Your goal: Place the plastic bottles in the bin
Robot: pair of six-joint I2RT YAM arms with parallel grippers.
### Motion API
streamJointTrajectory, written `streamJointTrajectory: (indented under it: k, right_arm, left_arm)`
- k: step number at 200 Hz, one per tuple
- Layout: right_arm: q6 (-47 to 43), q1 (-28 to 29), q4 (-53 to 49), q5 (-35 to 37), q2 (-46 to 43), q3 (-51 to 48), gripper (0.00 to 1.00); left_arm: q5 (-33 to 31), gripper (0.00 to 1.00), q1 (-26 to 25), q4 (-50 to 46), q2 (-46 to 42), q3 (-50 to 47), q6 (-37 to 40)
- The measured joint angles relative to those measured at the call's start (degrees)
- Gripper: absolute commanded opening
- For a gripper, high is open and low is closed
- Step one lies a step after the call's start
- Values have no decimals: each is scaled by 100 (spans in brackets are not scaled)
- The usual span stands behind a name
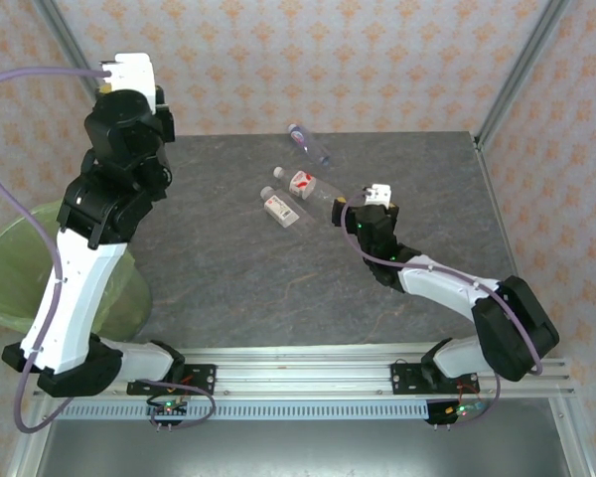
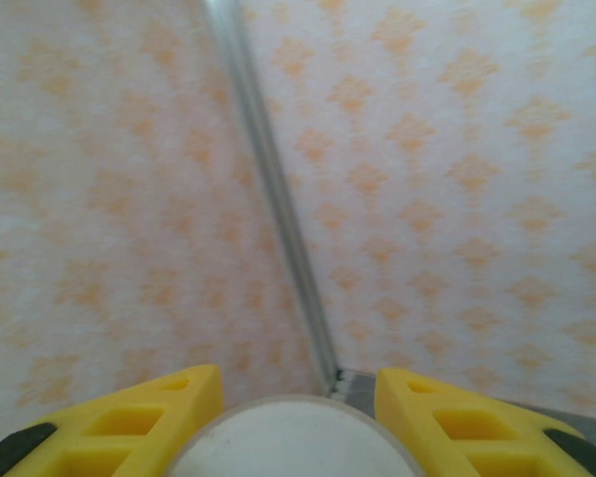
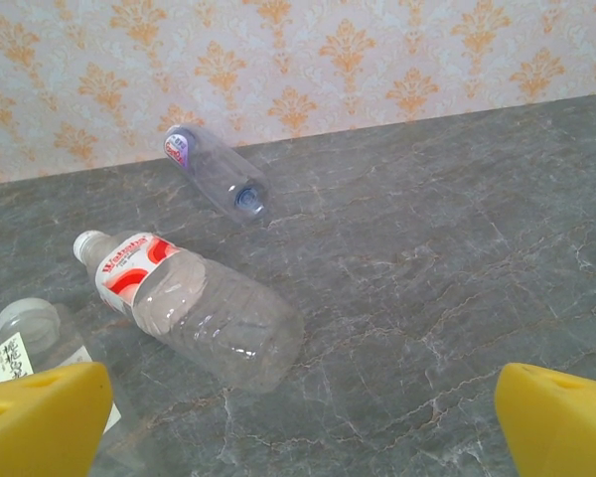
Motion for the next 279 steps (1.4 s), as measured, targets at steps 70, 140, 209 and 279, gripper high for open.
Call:
streamJointTrajectory:
  k: [70,140,209,279]
  right_arm:
    - [46,-52,4,-63,83,153,99]
    - [66,-105,7,-162,321,214,99]
    - [39,-151,42,-240,334,214,99]
    - [17,-188,42,-243,334,214,99]
  left_arm:
    - [-691,0,1858,-122,-348,-608,35]
    - [-920,0,3469,-188,-1051,-1775,-184]
    - [-1176,0,4360,-297,-1274,-2855,-955]
    - [-675,98,5327,-114,-1711,-3786,-1733]
